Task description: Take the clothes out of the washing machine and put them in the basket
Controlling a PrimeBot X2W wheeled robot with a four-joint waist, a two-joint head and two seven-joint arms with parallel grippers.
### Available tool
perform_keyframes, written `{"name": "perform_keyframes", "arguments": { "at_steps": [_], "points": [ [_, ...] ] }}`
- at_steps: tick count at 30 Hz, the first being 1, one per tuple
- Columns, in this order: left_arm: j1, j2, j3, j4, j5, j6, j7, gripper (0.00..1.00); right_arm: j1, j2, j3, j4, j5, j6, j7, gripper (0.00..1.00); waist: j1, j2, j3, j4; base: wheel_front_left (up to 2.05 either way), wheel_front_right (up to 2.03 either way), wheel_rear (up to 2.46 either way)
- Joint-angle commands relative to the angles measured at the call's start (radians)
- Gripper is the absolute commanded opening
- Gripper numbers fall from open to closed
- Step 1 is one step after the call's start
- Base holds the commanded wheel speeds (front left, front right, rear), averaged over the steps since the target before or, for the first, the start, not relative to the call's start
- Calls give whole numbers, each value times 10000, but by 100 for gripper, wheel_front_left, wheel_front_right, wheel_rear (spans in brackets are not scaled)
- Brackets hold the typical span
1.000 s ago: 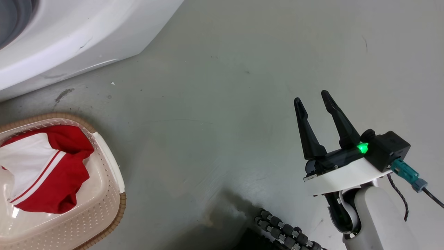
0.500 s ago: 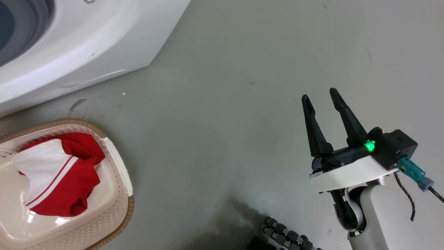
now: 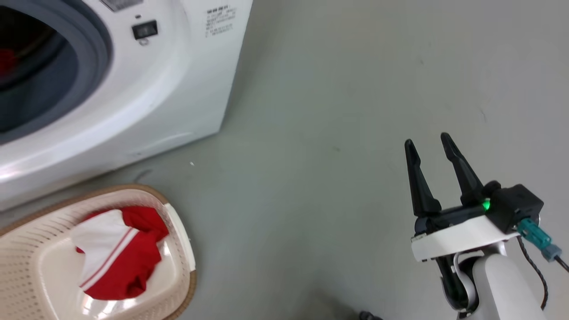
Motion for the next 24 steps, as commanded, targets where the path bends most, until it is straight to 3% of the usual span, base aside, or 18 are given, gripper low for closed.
{"name": "perform_keyframes", "arguments": {
  "at_steps": [1,12,18,24],
  "points": [
    [398,-292,87,186,-202,41,-585,0,239,3,-81,38,-135,-7,-31,100,0,-1,-763,322,0,0,0],
    [1782,-1434,235,92,-851,131,-2521,0,963,0,-478,-327,-647,-7,369,100,0,-1,-2490,1080,0,0,0],
    [2619,-1810,245,-810,-1095,283,-2735,0,1317,2,-688,-632,-809,-7,641,100,0,-1,-3063,1438,0,0,0],
    [3948,-2150,145,-2587,-1259,615,-2488,0,1702,3,-892,-1057,-949,-7,958,100,0,-1,-3599,1883,0,0,0]
  ]
}}
